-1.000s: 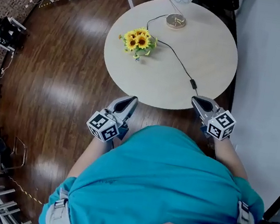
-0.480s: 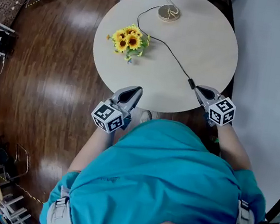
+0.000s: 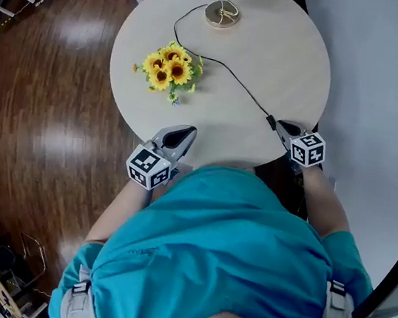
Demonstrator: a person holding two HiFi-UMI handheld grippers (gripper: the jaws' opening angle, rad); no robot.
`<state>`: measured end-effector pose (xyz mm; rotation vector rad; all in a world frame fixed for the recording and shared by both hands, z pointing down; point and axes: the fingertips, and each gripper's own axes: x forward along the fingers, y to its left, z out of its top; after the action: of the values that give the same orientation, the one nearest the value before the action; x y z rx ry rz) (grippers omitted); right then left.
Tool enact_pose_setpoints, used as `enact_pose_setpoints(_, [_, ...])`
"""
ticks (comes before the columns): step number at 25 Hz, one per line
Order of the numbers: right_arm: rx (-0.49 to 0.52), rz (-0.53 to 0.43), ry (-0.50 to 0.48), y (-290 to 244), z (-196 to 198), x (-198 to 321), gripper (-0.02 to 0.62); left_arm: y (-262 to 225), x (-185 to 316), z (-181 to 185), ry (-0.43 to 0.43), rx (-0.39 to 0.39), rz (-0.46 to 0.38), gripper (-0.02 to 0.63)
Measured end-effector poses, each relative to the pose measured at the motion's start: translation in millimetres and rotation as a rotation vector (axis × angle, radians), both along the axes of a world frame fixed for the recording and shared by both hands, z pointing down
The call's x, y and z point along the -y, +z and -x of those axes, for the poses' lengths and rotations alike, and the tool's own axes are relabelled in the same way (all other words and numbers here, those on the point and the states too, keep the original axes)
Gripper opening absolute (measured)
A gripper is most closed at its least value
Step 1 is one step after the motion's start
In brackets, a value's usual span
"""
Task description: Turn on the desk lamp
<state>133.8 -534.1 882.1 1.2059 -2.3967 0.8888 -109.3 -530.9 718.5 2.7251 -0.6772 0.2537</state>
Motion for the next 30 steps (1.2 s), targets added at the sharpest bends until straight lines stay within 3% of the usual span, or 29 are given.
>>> enact_pose_setpoints(3, [-0.013, 0.031, 0.004, 18.1, -13.0, 3.6, 0.002, 7.2, 8.0, -8.9, -0.009, 0.013, 0.032, 0.025])
enact_pose_setpoints(11, [-0.059, 0.035, -0.115, 75.2, -4.8, 4.8, 0.002, 36.4, 11.9, -43.4, -0.033, 0.017, 0.088, 0.025])
enact_pose_setpoints(19, [-0.093, 0.092, -0.105, 109.5, -2.2, 6.2, 0.002, 47.1, 17.7, -46.0, -0.034, 0.057, 0.094, 0.025])
enact_pose_setpoints(23, [-0.122, 0.087, -0.149, 116.6, 7.7, 2.4, 0.003, 46.6, 21.4, -43.2, -0.039, 0.051, 0.094, 0.025])
enact_pose_setpoints(30, [-0.101, 0.095, -0.145, 116.9, 6.6, -1.3, 0.003, 43.1, 21.4, -38.1, -0.047, 0.038, 0.096, 0.025])
